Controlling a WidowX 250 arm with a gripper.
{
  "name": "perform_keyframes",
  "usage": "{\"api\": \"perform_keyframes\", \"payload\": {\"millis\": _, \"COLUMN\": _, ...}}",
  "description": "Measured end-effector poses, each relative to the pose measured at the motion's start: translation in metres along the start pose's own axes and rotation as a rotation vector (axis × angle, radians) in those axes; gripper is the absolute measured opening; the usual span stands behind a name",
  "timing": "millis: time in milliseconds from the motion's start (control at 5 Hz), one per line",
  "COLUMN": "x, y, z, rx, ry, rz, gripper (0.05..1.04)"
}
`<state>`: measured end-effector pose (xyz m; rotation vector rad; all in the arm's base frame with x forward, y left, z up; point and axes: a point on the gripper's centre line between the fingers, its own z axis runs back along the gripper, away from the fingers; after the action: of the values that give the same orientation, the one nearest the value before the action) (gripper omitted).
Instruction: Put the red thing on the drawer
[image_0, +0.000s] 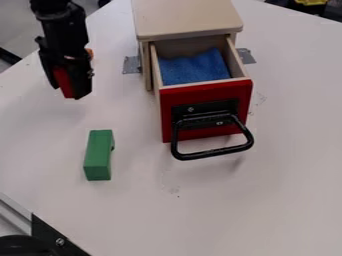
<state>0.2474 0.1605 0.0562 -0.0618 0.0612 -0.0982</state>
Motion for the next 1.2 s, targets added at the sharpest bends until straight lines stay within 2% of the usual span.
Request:
{"api": "perform_keyframes", "payload": {"millis": 200, "x": 0.002, "y": -0.016, "z": 0.015, "rx": -0.023, "ry": -0.004, "rz": -0.038, "gripper": 0.772}}
{"api": "perform_keyframes", "payload": {"millis": 400, "x": 0.01, "y": -0.031, "z": 0.02, "rx": -0.02, "ry": 0.001, "rz": -0.097, "gripper": 0.772}}
{"api": "perform_keyframes", "payload": {"millis": 800, "x": 0.038, "y": -0.078, "z": 0.041, "rx": 0.0, "ry": -0.034, "rz": -0.232, "gripper": 0.772}}
{"api": "perform_keyframes", "payload": {"millis": 1000, "x": 0.055, "y": -0.098, "z": 0.039, "rx": 0.009, "ry": -0.029, "rz": -0.275, "gripper": 0.772}}
{"api": "perform_keyframes", "payload": {"millis": 1200, "x": 0.079, "y": -0.11, "z": 0.034, "rx": 0.005, "ry": 0.006, "rz": -0.327, "gripper": 0.772}}
